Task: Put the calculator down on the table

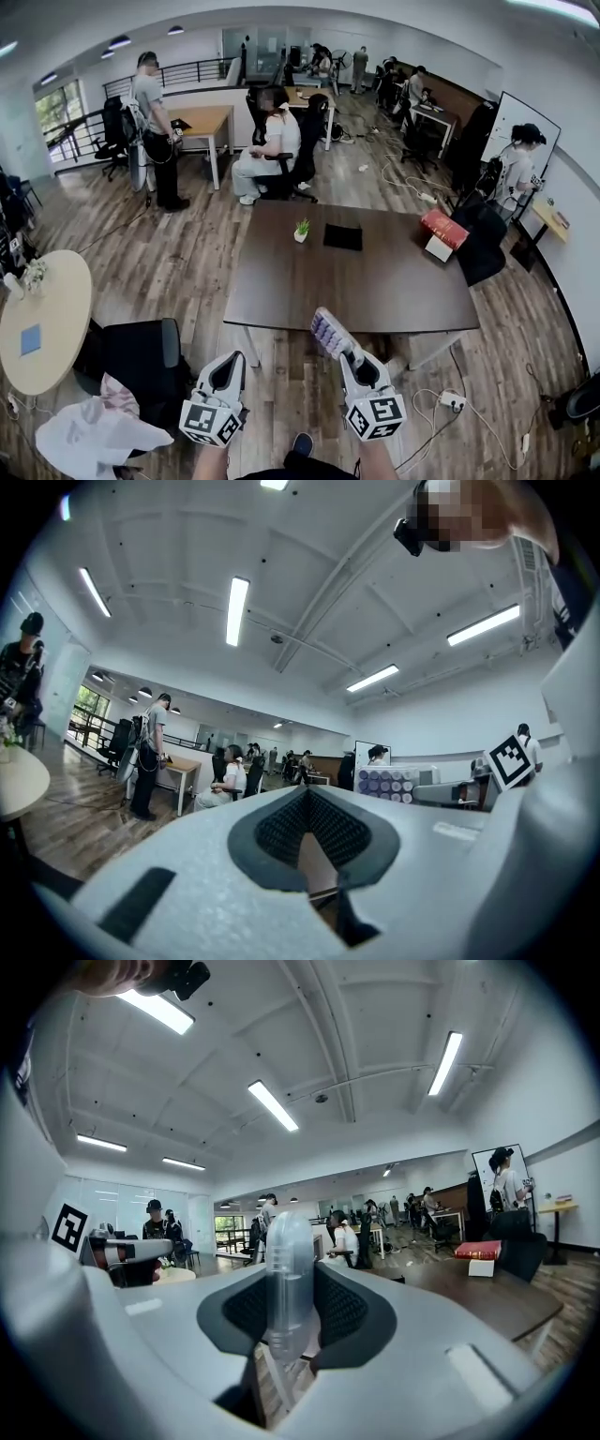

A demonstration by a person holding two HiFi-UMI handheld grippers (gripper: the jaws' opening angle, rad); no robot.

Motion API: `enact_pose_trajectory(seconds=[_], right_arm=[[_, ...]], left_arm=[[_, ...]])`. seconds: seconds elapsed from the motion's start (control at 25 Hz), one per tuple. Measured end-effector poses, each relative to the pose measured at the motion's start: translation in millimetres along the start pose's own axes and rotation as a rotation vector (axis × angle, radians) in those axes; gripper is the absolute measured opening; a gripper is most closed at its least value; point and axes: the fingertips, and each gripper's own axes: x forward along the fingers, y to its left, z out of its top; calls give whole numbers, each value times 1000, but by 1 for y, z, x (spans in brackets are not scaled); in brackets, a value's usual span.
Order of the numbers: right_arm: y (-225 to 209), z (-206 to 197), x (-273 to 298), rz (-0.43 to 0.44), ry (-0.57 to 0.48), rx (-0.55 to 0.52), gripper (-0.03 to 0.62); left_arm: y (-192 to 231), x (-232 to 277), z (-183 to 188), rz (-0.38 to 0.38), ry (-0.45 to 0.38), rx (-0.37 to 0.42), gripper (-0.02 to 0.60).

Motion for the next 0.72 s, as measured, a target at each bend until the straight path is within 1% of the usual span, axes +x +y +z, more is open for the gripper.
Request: enact_pose_trajectory(seconds=[0.16, 0.32, 0.48, 0.72], right_arm=[[-14, 3, 23, 15, 9, -8, 118], [-28, 0, 40, 17, 35, -64, 118], [-46, 0, 51, 29, 37, -48, 118], [-62, -3, 62, 61, 28, -29, 118]], left_arm=[[4, 28, -3, 9, 8, -14, -5], [7, 52, -7, 24, 8, -21, -5], [1, 76, -11, 24, 11, -18, -5], [-4, 93, -20, 43, 14, -11, -5]])
